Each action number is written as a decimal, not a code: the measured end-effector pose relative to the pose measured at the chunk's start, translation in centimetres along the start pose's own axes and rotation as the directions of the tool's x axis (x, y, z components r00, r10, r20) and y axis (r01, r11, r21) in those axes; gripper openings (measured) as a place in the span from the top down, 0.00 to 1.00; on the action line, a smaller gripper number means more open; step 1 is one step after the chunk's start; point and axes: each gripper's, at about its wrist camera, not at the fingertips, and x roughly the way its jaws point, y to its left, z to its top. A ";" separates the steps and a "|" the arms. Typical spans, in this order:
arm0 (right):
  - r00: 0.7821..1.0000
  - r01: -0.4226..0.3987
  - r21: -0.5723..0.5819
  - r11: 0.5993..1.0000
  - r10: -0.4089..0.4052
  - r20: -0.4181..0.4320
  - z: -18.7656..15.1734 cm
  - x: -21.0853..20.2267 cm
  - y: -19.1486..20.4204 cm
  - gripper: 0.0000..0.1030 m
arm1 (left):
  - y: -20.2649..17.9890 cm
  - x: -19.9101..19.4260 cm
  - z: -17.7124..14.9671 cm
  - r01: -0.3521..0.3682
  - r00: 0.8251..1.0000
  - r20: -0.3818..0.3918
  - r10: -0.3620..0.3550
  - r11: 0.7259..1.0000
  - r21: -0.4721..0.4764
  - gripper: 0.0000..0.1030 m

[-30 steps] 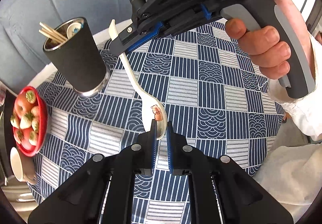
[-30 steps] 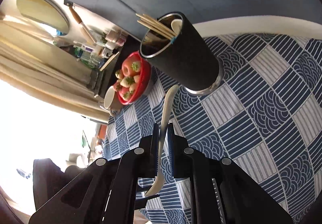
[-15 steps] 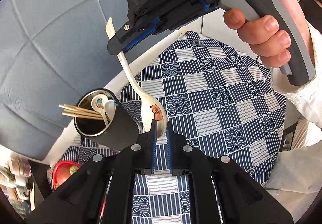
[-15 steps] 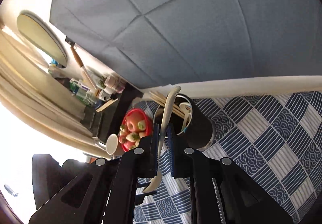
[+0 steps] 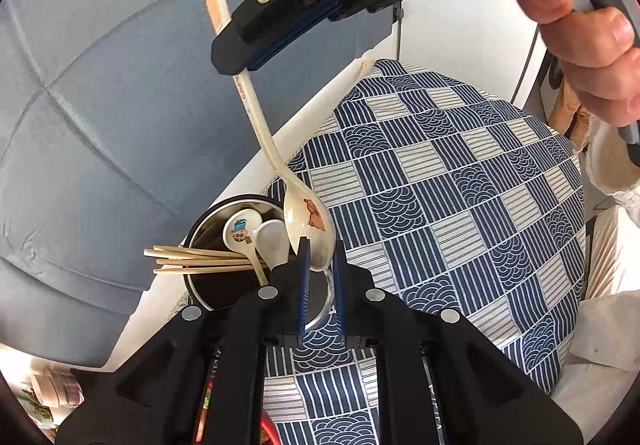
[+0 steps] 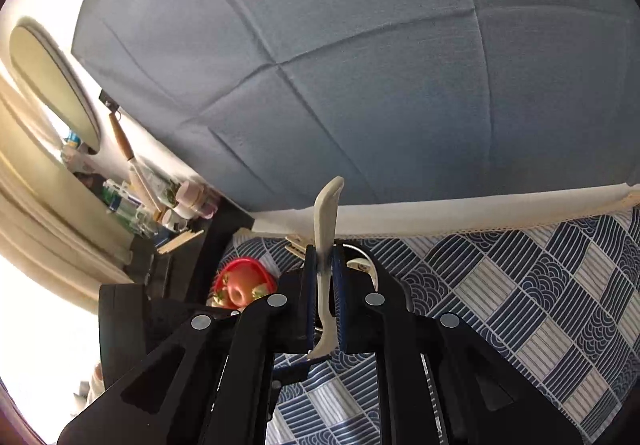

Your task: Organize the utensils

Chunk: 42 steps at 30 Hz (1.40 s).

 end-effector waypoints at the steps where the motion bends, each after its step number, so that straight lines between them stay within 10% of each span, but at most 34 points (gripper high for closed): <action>1: 1.000 0.010 -0.007 1.000 -0.010 0.000 0.0 0.3 0.3 0.93 | 0.5 0.3 -0.2 0.004 1.000 -0.004 -0.004 1.000 -0.005 0.88; 11: 0.995 0.102 -0.062 0.993 -0.102 0.001 -0.9 3.1 2.1 0.92 | 2.9 3.6 -1.2 0.003 0.997 -0.073 -0.004 1.000 -0.001 0.86; 15: 0.995 0.101 -0.056 0.993 -0.101 0.010 -1.3 3.3 2.2 0.92 | 3.6 3.3 -1.9 -0.041 0.997 -0.069 0.039 0.999 -0.024 0.66; 19: 0.989 0.140 -0.047 0.989 -0.138 0.044 -1.4 2.6 2.0 0.43 | 4.5 1.8 -2.5 -0.048 0.998 -0.031 0.045 0.995 -0.086 0.31; 26: 0.982 0.183 -0.076 0.980 -0.179 0.064 -2.2 1.5 2.3 0.17 | 4.5 0.3 -3.9 -0.115 0.993 -0.013 0.114 0.983 -0.144 0.12; 42: 0.977 0.209 -0.247 0.946 -0.212 0.014 -9.2 0.6 1.6 0.13 | 0.4 -2.4 -9.8 -0.240 0.963 -0.008 0.270 0.843 -0.482 0.06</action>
